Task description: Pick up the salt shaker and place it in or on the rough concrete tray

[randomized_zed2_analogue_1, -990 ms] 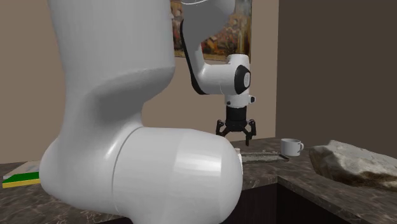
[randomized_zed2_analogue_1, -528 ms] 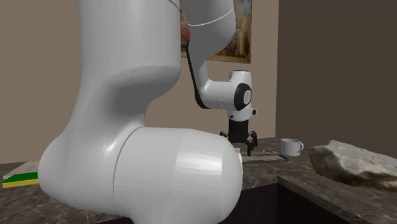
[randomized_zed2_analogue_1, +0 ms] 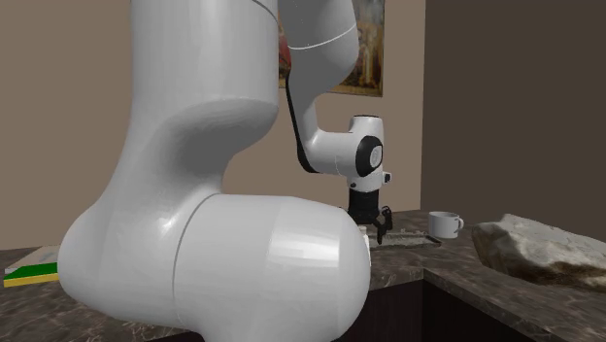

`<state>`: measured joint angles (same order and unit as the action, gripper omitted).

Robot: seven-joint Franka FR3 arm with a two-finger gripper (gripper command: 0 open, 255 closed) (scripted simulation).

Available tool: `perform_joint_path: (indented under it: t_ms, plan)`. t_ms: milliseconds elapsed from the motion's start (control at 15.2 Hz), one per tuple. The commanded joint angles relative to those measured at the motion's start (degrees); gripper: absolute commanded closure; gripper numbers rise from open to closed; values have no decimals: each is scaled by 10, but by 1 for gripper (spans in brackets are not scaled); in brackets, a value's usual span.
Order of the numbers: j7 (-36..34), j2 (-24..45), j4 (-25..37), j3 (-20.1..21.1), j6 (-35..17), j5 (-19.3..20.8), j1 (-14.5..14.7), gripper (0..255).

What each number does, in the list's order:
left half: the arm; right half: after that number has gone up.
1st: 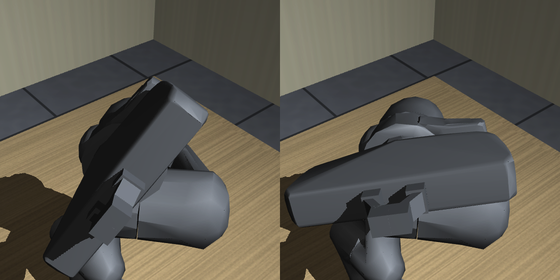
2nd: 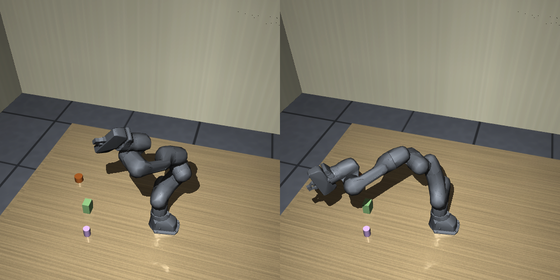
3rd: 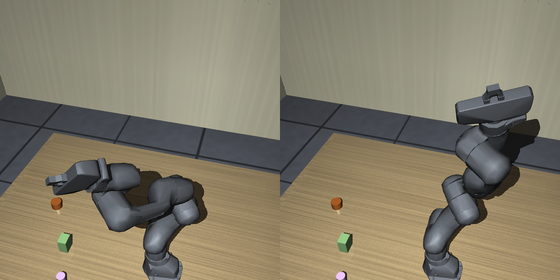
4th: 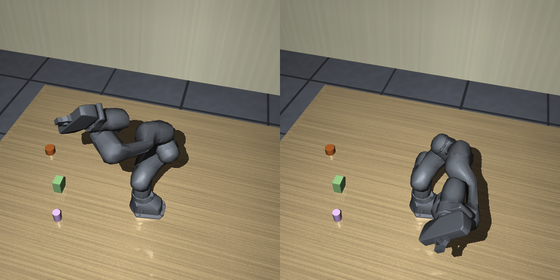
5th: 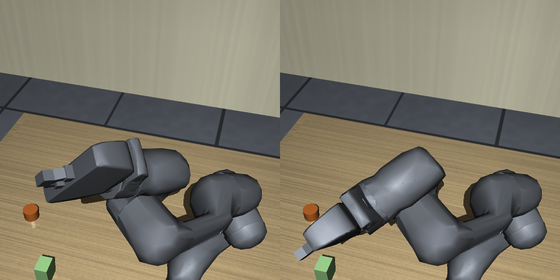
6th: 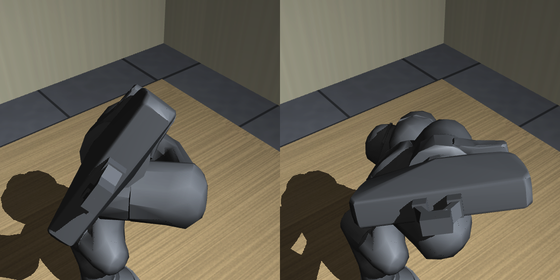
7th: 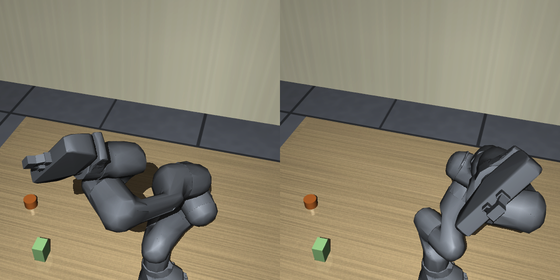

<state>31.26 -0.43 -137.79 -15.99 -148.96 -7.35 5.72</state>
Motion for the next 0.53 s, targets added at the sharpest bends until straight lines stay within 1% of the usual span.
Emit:
perform_joint_path:
  t_ms: [0, 66, 132, 462]
  plan:
    - [0, 0, 0, 0, 0, 0, 0, 0]
    - [0, 0, 0, 0, 0, 0, 0, 0]
    - [0, 0, 0, 0, 0, 0, 0, 255]
    - [0, 0, 0, 0, 0, 0, 0, 255]
